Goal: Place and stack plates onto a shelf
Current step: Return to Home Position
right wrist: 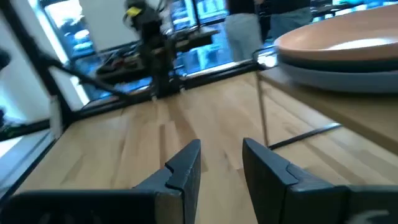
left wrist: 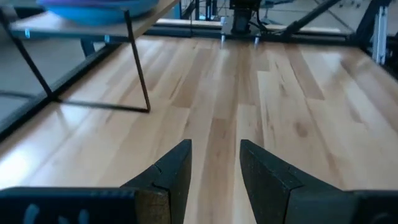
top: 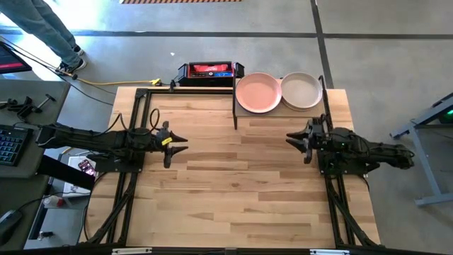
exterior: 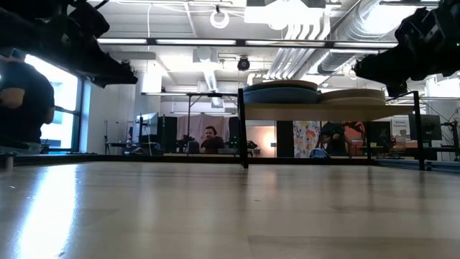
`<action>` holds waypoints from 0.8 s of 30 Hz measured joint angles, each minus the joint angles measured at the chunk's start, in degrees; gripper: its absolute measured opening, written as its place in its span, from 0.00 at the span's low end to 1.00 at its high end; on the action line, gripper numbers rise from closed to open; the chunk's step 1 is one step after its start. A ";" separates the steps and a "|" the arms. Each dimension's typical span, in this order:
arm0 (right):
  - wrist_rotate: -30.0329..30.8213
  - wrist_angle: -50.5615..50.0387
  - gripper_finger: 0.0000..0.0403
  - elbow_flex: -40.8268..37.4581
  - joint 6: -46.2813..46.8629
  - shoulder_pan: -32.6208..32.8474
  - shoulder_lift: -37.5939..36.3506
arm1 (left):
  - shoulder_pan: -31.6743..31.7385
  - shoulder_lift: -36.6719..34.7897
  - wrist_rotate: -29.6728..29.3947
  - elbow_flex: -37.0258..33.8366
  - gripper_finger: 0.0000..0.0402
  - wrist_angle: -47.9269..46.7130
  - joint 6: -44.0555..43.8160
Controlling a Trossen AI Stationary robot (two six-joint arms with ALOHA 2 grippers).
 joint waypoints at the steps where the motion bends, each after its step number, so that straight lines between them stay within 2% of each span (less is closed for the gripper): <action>1: -1.04 -0.43 0.26 -0.04 -0.59 0.00 -0.02 | 0.00 0.00 -0.06 0.00 0.31 0.20 1.51; 6: -5.65 -2.09 0.26 -0.04 -3.25 0.00 -0.04 | 0.02 -0.02 -2.32 0.00 0.31 0.23 8.44; 11: -6.19 -6.04 0.26 -0.14 -2.82 0.00 0.15 | 0.06 -0.02 -5.33 0.00 0.31 1.48 11.48; 17: -4.30 -5.75 0.26 -0.32 3.67 0.00 0.11 | 0.04 -0.02 -6.16 0.00 0.31 2.29 6.18; 21: -5.70 -5.80 0.26 -0.32 8.14 0.00 0.11 | 0.05 -0.02 -6.60 0.00 0.31 2.26 2.05; 24: -5.74 -6.98 0.26 -0.32 8.94 0.00 0.11 | 0.04 -0.02 -9.94 0.00 0.31 1.43 2.98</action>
